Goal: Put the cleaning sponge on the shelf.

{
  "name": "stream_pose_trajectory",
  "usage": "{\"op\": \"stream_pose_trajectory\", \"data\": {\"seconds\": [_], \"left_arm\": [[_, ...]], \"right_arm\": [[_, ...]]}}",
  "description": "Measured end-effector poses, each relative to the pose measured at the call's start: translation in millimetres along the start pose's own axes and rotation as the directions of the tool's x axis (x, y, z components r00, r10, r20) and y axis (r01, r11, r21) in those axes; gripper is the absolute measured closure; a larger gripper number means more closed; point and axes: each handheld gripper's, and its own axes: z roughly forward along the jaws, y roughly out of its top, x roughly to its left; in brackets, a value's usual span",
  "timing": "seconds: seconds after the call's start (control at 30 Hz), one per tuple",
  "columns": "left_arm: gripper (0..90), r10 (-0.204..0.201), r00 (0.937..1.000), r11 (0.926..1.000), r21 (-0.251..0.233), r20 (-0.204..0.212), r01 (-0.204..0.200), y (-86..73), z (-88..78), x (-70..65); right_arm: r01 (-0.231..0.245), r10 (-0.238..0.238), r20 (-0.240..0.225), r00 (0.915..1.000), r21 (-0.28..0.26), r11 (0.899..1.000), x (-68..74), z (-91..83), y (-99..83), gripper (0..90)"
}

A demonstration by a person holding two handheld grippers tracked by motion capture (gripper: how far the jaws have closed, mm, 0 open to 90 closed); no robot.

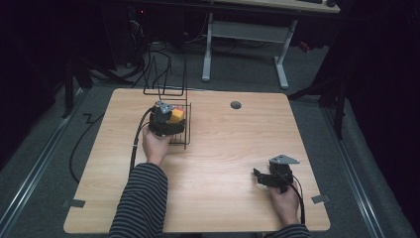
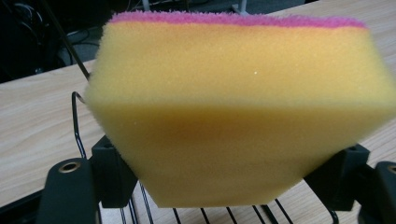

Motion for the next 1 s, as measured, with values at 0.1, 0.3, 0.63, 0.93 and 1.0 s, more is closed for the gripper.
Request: {"op": "stream_pose_trajectory", "data": {"seconds": [0.1,0.3,0.63,0.93,1.0], "left_arm": [[23.8,-0.006,1.0,1.0,0.007,-0.007,0.006,-0.8,3.0,1.5],[23.8,0.001,0.9997,1.0,0.008,-0.023,-0.001,-1.5,6.6,0.6],[23.4,-0.001,0.9996,0.9997,0.024,-0.03,0.002,-5.4,16.2,0.7],[22.6,-0.031,0.9993,0.9991,0.027,-0.019,0.032,-5.8,17.0,3.7],[22.5,-0.037,0.9992,0.9989,0.028,-0.015,0.037,-5.8,17.1,4.5]], "right_arm": [[0.0,0.0,0.0,1.0,0.0,1.0,0.0,0.0,0.0,25.3],[0.0,0.0,0.0,1.0,0.0,1.0,0.0,0.0,0.0,25.4],[0.0,0.0,0.0,1.0,0.0,1.0,0.1,0.0,0.0,25.4],[0.0,0.0,0.0,1.0,0.0,1.0,0.1,0.0,0.0,25.4],[-0.003,0.003,0.001,1.0,0.001,1.0,0.3,-0.1,-0.1,25.4]]}}
